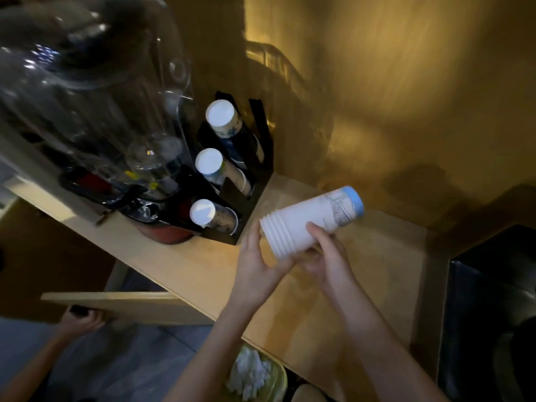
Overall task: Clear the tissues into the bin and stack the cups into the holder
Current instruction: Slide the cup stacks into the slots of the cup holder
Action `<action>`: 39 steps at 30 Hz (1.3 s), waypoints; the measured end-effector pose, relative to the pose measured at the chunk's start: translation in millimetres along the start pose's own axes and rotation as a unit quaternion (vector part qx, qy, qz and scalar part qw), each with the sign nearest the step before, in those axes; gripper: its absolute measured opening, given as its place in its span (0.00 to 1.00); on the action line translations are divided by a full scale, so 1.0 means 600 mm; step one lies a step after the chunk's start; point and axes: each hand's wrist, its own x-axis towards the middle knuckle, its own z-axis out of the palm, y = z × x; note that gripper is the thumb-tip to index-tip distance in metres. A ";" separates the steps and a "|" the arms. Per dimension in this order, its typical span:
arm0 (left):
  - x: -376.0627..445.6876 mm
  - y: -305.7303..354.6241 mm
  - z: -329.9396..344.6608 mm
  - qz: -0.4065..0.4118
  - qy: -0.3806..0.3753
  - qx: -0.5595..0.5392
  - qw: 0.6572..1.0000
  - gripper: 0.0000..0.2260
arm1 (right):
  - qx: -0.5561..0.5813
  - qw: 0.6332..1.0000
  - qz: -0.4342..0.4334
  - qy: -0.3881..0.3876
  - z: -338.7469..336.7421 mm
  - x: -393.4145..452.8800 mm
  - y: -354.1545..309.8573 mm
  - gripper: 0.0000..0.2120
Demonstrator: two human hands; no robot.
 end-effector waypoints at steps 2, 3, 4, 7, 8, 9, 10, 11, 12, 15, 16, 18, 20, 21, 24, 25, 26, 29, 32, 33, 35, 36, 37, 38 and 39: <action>0.008 0.008 -0.028 -0.017 0.046 -0.131 0.990 0.25 | -0.078 0.994 -0.078 -0.023 0.039 -0.001 -0.004 0.26; 0.013 0.011 -0.041 -0.038 0.073 -0.191 0.978 0.19 | -0.110 0.987 -0.111 -0.037 0.061 0.000 -0.005 0.28; 0.019 0.013 -0.057 -0.064 0.100 -0.234 0.965 0.15 | -0.135 0.979 -0.142 -0.056 0.084 0.000 -0.006 0.29; 0.039 0.009 -0.106 -0.087 0.160 -0.241 0.953 0.11 | -0.233 0.943 -0.220 -0.087 0.144 0.013 0.000 0.33; 0.046 0.007 -0.121 -0.082 0.166 -0.221 0.957 0.12 | -0.273 0.926 -0.244 -0.090 0.161 0.018 0.004 0.34; 0.052 0.005 -0.134 -0.076 0.171 -0.204 0.961 0.14 | -0.303 0.911 -0.264 -0.095 0.176 0.022 0.008 0.36; 0.057 0.002 -0.145 -0.073 0.175 -0.192 0.963 0.16 | -0.320 0.899 -0.280 -0.100 0.188 0.026 0.013 0.38; 0.061 -0.001 -0.155 -0.072 0.180 -0.180 0.964 0.17 | -0.333 0.890 -0.294 -0.106 0.199 0.030 0.017 0.38; 0.064 -0.005 -0.163 -0.071 0.188 -0.168 0.965 0.18 | -0.345 0.880 -0.305 -0.114 0.209 0.034 0.021 0.38; 0.072 -0.031 -0.187 -0.080 0.216 -0.132 0.964 0.18 | -0.369 0.868 -0.302 -0.136 0.232 0.045 0.033 0.37; 0.078 -0.043 -0.193 -0.088 0.216 -0.119 0.965 0.17 | -0.371 0.867 -0.298 -0.148 0.237 0.050 0.036 0.36; 0.091 -0.067 -0.203 -0.108 0.208 -0.096 0.967 0.16 | -0.388 0.858 -0.292 -0.166 0.246 0.058 0.041 0.34; 0.105 -0.084 -0.207 -0.126 0.198 -0.076 0.969 0.14 | -0.413 0.846 -0.292 -0.169 0.250 0.063 0.044 0.33; 0.108 -0.090 -0.207 -0.134 0.194 -0.065 0.969 0.13 | -0.428 0.837 -0.295 -0.168 0.249 0.066 0.048 0.34; 0.111 -0.099 -0.208 -0.157 0.185 -0.013 0.970 0.14 | -0.482 0.804 -0.310 -0.161 0.245 0.072 0.063 0.35; 0.111 -0.097 -0.209 -0.161 0.176 -0.001 0.971 0.13 | -0.501 0.793 -0.309 -0.157 0.244 0.074 0.067 0.35; 0.112 -0.095 -0.210 -0.164 0.167 0.002 0.972 0.12 | -0.517 0.784 -0.305 -0.154 0.243 0.075 0.071 0.34; 0.115 -0.087 -0.216 -0.181 0.155 0.004 0.971 0.09 | -0.561 0.757 -0.302 -0.143 0.242 0.078 0.080 0.34; 0.117 -0.104 -0.221 -0.162 0.145 -0.052 0.975 0.11 | -0.644 0.678 -0.342 -0.096 0.244 0.086 0.092 0.34; 0.115 -0.113 -0.224 -0.156 0.146 -0.071 0.974 0.12 | -0.671 0.644 -0.358 -0.083 0.243 0.090 0.097 0.34; 0.108 -0.117 -0.229 -0.154 0.157 -0.108 0.969 0.14 | -0.707 0.591 -0.383 -0.061 0.240 0.094 0.108 0.33; 0.104 -0.115 -0.231 -0.148 0.165 -0.129 0.966 0.14 | -0.717 0.574 -0.392 -0.053 0.238 0.097 0.115 0.34; 0.099 -0.109 -0.232 -0.140 0.174 -0.147 0.964 0.14 | -0.724 0.559 -0.400 -0.049 0.235 0.099 0.121 0.34; 0.094 -0.106 -0.231 -0.127 0.185 -0.156 0.962 0.13 | -0.732 0.547 -0.403 -0.050 0.232 0.100 0.126 0.34; 0.088 -0.103 -0.229 -0.116 0.195 -0.149 0.963 0.13 | -0.743 0.535 -0.398 -0.055 0.229 0.101 0.130 0.34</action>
